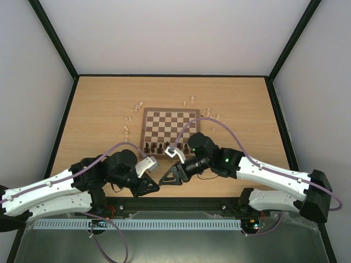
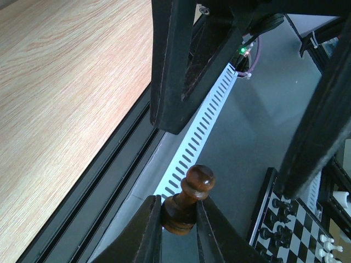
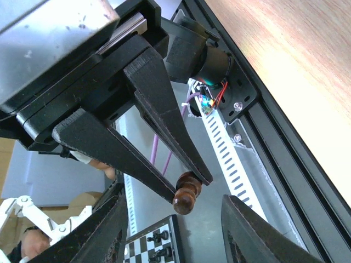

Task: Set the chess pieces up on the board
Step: Place the chess piece on the chessboard.

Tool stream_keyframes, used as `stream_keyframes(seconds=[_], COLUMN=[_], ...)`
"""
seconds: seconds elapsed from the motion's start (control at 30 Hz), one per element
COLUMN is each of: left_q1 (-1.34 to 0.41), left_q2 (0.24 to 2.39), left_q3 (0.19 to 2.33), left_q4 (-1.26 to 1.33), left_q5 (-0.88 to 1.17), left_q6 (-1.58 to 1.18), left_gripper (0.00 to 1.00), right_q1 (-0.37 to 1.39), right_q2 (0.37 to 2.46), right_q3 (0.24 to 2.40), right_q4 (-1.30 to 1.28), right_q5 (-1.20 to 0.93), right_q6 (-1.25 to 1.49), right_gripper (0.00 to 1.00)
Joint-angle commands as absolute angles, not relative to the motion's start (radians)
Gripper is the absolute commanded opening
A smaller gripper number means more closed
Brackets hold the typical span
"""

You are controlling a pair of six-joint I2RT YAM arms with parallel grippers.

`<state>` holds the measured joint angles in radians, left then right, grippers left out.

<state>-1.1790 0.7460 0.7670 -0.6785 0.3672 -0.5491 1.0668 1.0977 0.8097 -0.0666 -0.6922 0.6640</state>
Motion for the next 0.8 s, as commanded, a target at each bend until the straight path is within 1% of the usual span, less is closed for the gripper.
stream_keyframes(seconds=[0.0,0.07,0.2,0.33,0.67,0.77], left_q1=[-1.184,-1.184,-1.184,-1.184,-1.184,-1.184], left_q2=[0.756,0.763,0.774,0.781,0.787,0.788], left_q3=[0.759,0.758,0.761,0.764,0.769,0.769], left_q4=[-0.655,-0.653,-0.647,-0.645,-0.644,-0.646], left_q5=[0.388,0.386,0.386,0.386,0.382,0.378], left_q6=[-0.536,-0.534,-0.531,-0.529,-0.528,-0.525], left_gripper=[0.13,0.13,0.13,0.13,0.13,0.13], right_q1=[1.064,1.064,1.064,1.063,1.063,1.064], right_q2=[1.112,1.115,1.122,1.127,1.144,1.145], right_q3=[0.828,0.822,0.812,0.8,0.772,0.766], right_q4=[-0.042,-0.041,-0.04,-0.04,-0.037,-0.034], right_q5=[-0.726,-0.727,-0.731,-0.726,-0.724,-0.725], right_q6=[0.663,0.662,0.66,0.658,0.653,0.652], right_gripper=[0.45,0.42,0.39,0.33,0.31,0.27])
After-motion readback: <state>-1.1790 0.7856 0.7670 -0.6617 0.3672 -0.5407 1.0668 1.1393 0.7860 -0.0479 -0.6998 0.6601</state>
